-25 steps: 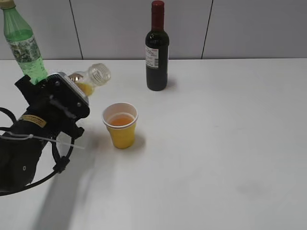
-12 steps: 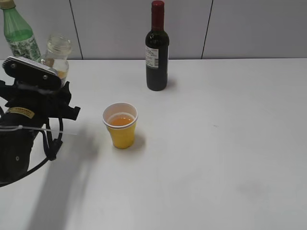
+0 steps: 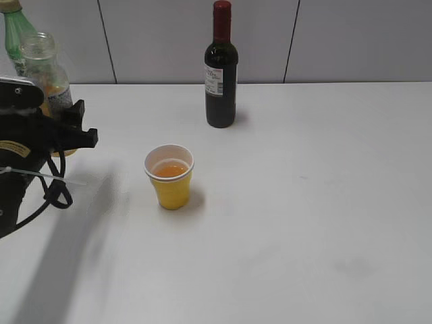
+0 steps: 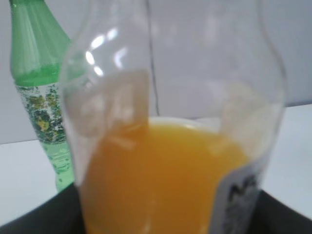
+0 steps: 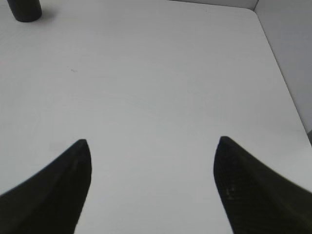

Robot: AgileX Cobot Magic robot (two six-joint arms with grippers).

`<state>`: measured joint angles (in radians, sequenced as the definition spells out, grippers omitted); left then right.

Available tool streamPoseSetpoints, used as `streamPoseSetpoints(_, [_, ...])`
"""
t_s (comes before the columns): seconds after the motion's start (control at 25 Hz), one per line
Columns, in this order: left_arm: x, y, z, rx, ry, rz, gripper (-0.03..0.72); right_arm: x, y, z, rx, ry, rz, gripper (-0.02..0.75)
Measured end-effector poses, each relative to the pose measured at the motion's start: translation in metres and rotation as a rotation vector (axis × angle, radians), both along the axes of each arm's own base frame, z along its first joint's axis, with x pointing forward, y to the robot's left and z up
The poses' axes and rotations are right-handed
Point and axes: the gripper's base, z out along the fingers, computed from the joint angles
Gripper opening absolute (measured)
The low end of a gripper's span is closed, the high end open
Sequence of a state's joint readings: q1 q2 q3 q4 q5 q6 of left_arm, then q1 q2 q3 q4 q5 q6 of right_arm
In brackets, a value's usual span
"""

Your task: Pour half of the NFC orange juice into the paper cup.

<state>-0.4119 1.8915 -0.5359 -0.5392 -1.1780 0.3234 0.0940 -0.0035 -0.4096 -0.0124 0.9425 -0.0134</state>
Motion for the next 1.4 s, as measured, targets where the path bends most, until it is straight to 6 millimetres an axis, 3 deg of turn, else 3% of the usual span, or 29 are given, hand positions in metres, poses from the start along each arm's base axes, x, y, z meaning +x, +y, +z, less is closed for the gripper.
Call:
streamPoseSetpoints(0.36, [0.017, 0.031, 0.004, -0.174, -0.048, -0.08, 0.465, 0.0, 0.0, 0.0, 0.0, 0.0, 0.0, 0.592])
streamPoseSetpoints(0.64, [0.054, 0.022, 0.004, -0.169, -0.109, -0.162, 0.465, 0.0, 0.0, 0.0, 0.0, 0.0, 0.0, 0.592])
streamPoseSetpoints(1.04, [0.089, 0.013, -0.022, -0.164, -0.086, -0.183, 0.465, 0.0, 0.0, 0.0, 0.0, 0.0, 0.0, 0.592])
streamPoseSetpoints(1.4, [0.092, 0.011, -0.057, -0.154, -0.006, -0.187, 0.465, 0.0, 0.0, 0.0, -0.001, 0.0, 0.0, 0.592])
